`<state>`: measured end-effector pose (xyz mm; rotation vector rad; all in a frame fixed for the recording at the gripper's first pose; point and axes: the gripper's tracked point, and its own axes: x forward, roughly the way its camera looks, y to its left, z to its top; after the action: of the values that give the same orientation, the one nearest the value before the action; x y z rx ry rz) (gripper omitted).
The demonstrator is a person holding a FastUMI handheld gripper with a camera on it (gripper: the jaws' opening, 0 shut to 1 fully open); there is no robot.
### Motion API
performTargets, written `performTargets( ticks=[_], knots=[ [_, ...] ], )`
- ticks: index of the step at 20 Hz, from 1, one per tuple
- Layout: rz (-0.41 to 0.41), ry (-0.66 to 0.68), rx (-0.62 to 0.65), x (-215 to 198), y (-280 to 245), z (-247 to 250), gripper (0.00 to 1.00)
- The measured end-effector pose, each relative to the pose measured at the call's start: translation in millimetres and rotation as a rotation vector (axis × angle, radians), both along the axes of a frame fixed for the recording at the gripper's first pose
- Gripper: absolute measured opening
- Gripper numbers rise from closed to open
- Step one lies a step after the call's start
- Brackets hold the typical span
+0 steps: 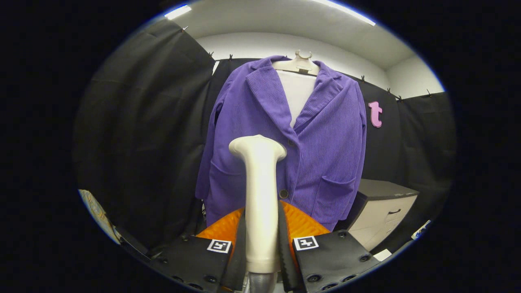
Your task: Iron the clothes twice with a garment steamer, once on the left side and once on the right side.
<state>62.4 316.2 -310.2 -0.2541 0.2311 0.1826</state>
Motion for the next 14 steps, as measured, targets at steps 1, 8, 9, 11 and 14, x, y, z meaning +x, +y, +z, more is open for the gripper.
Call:
performTargets(
  ticks=[1,8,9,11,14],
  knots=[
    [-0.008,0.024,0.01,-1,-3,-8,0.42],
    [-0.021,0.071,-0.018,-15,-14,-41,0.43],
    [-0.02,0.078,-0.02,-19,-7,-37,0.43],
    [-0.012,0.091,-0.025,-21,-6,-42,0.43],
    [-0.003,0.12,-0.028,-30,-7,-54,0.43]
  ],
)
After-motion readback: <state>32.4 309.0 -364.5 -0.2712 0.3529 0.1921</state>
